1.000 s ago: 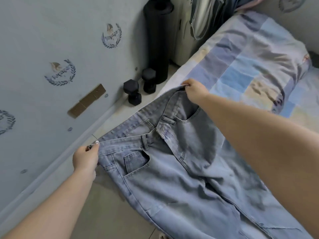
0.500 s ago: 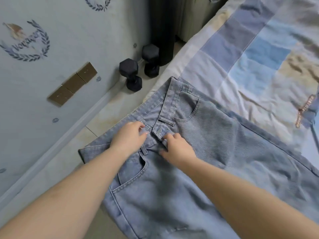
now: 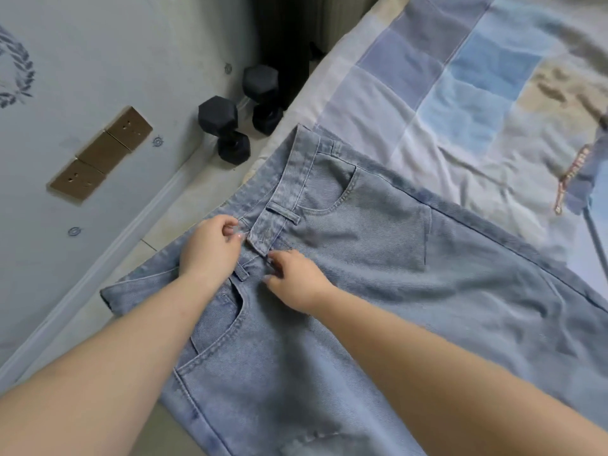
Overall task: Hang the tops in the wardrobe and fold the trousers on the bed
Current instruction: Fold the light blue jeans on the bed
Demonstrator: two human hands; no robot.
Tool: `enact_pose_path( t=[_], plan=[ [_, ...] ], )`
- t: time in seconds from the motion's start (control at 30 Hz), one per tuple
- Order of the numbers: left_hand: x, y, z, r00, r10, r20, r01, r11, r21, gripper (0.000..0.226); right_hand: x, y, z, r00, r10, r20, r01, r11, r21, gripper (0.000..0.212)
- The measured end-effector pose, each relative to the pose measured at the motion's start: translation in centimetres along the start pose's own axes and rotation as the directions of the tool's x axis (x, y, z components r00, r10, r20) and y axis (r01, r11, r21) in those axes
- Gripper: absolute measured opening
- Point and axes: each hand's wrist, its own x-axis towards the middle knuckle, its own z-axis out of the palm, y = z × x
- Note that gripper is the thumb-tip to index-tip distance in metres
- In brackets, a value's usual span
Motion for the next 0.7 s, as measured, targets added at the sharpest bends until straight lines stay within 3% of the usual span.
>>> enact_pose_path(
  t=[0.1, 0.33, 0.53, 0.7],
  plan=[
    [-0.6, 1.4, 0.0, 0.996, 0.084, -0.042, -0.083, 0.996, 0.005, 0.024, -1.5, 0.4, -0.8, 1.0, -0.02, 0.008, 0.019, 0.987, 0.161, 0.051],
    [-5.9, 11.1, 4.1, 0.96, 0.261, 0.098, -0.257, 0.965, -0.051, 0.028, -10.3, 8.1, -4.9, 0.958, 0.182, -0.221, -0.047, 0.861, 0.506, 0.035],
    [-15.3, 21.1, 12.4, 0.896, 0.317, 0.312, -0.312, 0.948, -0.066, 0.031, -23.1, 20.0, -6.8, 0.901, 0.344, -0.263, -0.149, 0.817, 0.557, 0.042],
    [-25.4, 29.3, 22.8, 0.799, 0.357, 0.484, -0.382, 0.923, -0.05, 0.03, -36.7, 33.0, -8.8, 0.781, 0.543, -0.308, -0.233, 0.712, 0.662, 0.039]
  ],
)
